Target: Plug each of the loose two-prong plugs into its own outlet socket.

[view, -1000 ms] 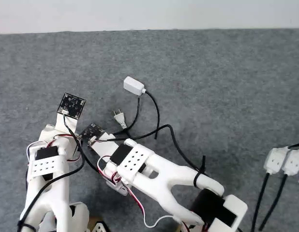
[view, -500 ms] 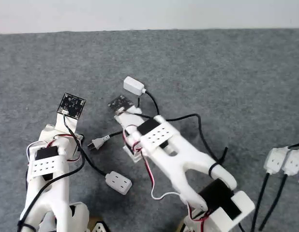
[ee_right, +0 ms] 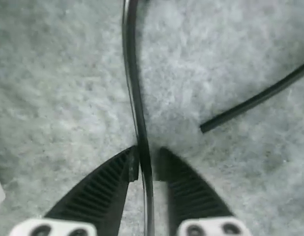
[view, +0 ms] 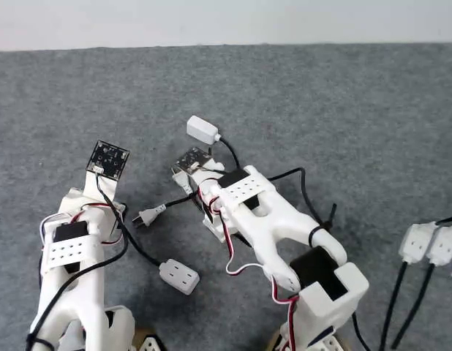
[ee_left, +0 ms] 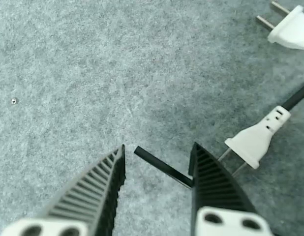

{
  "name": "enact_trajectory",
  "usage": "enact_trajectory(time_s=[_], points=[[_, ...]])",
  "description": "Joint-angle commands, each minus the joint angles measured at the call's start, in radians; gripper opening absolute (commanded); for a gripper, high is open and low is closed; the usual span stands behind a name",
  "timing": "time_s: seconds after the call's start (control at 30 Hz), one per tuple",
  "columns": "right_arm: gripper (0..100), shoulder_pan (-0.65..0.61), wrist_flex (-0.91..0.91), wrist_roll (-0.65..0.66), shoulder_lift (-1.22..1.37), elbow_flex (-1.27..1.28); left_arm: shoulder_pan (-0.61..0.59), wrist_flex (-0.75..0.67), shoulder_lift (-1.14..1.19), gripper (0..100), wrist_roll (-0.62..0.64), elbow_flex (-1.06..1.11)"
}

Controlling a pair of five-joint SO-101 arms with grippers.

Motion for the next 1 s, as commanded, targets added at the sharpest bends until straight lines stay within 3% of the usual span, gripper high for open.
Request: enact_trajectory(time_s=[0.0,0.23,0.63,0.77,0.97], points=[[0.4,0.008,0.045,0.011,-0.013,-0.046,0.002,0.008,-0.023,20,-0.011,-0.010],[0.8,0.010,0.285,0.008,-0.265,-0.048,0.002,0.008,-0.023,20,-0.011,-0.010],[0.8,0.225,0.630,0.018,-0.943,-0.092,0.002,0.006,-0.023,20,-0.011,-0.010],[0.8,0.285,0.748,0.028,-1.013,-0.210,0.002,0.006,-0.023,20,-0.011,-0.010],[0.8,0.430,0.710,0.106,-0.918,-0.245,0.002,0.006,-0.023,20,-0.011,-0.010]])
